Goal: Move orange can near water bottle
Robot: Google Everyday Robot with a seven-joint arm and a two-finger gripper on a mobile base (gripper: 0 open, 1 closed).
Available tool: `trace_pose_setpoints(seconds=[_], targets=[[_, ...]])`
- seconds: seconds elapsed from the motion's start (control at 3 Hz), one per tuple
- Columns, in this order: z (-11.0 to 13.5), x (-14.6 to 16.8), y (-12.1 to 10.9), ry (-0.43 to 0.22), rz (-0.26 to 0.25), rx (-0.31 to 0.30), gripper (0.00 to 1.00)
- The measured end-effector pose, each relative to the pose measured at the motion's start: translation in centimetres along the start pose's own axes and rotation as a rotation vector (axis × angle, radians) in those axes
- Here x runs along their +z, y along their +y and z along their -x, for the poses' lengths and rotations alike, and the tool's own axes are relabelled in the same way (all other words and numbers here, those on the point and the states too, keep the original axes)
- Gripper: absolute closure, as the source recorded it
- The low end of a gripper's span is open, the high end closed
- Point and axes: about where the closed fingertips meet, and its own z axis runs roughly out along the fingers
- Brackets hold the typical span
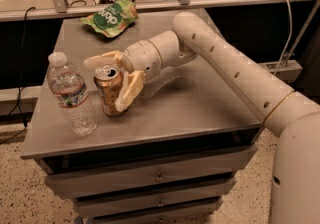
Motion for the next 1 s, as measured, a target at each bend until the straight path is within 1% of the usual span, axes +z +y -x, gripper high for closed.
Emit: trace_pose_setpoints(seconds=[0.33,0.67,1.0], targets=[[0.2,-0.7,0.5,0.014,-0.021,0.003,0.00],[1.4,-3.3,2.8,0.065,-0.092,0.020,0.00],[3.3,-8.1,7.0,0.115,-0.230,0.036,0.00]])
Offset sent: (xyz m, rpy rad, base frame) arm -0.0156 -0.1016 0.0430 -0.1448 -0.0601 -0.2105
